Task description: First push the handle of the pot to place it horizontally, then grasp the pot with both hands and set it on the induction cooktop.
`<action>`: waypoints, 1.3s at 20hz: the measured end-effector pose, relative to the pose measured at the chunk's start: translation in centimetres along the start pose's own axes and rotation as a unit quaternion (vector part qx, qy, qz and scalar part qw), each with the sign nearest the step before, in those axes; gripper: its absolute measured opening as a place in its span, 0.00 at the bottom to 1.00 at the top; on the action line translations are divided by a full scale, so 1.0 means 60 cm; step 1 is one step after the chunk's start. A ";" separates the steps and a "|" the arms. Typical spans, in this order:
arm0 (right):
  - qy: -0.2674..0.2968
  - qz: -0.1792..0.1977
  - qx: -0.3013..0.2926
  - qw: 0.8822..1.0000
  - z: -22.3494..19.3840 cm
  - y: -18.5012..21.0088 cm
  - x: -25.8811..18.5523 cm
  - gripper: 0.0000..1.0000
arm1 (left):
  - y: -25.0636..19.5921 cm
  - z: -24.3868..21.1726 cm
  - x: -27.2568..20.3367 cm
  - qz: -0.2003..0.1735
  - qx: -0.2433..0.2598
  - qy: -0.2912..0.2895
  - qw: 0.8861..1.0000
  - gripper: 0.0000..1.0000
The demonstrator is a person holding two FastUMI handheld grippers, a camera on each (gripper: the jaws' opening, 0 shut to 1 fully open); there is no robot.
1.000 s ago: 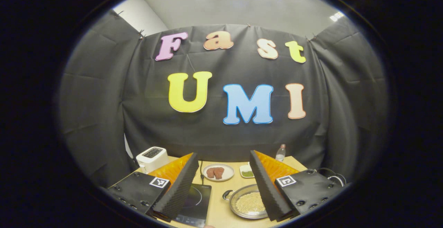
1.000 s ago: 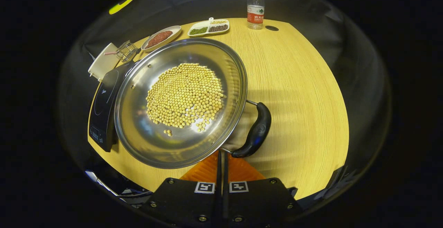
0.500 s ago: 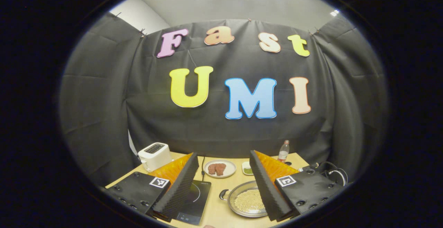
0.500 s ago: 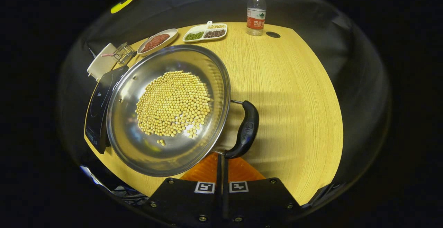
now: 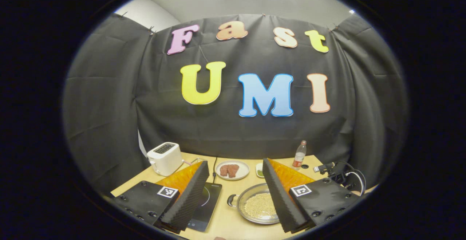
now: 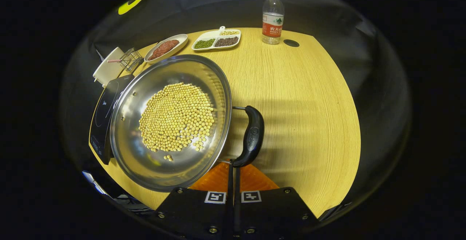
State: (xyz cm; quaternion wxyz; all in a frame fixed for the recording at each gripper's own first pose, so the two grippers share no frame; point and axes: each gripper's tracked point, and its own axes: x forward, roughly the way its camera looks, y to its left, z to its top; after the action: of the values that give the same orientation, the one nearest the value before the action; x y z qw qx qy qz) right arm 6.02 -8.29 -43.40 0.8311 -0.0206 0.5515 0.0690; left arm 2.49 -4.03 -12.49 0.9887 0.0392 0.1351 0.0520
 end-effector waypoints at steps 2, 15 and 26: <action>-0.006 -0.005 0.005 1.000 0.002 -0.005 -0.006 0.01 | 0.002 -0.014 0.007 -0.005 -0.005 0.009 1.000 0.96; -0.129 -0.040 0.030 0.990 0.011 -0.002 -0.147 0.97 | -0.013 -0.163 0.124 -0.132 -0.014 0.113 0.985 0.99; -0.163 -0.042 0.079 0.983 0.038 0.023 -0.153 0.96 | -0.010 -0.295 0.207 -0.174 0.015 0.199 0.964 0.97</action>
State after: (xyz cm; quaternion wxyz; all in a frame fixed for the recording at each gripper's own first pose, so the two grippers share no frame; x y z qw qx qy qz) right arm 4.42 -7.51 -34.02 0.9108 0.0332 0.4114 -0.0071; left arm 9.61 -2.10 -32.83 0.9348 0.0186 0.3350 -0.1164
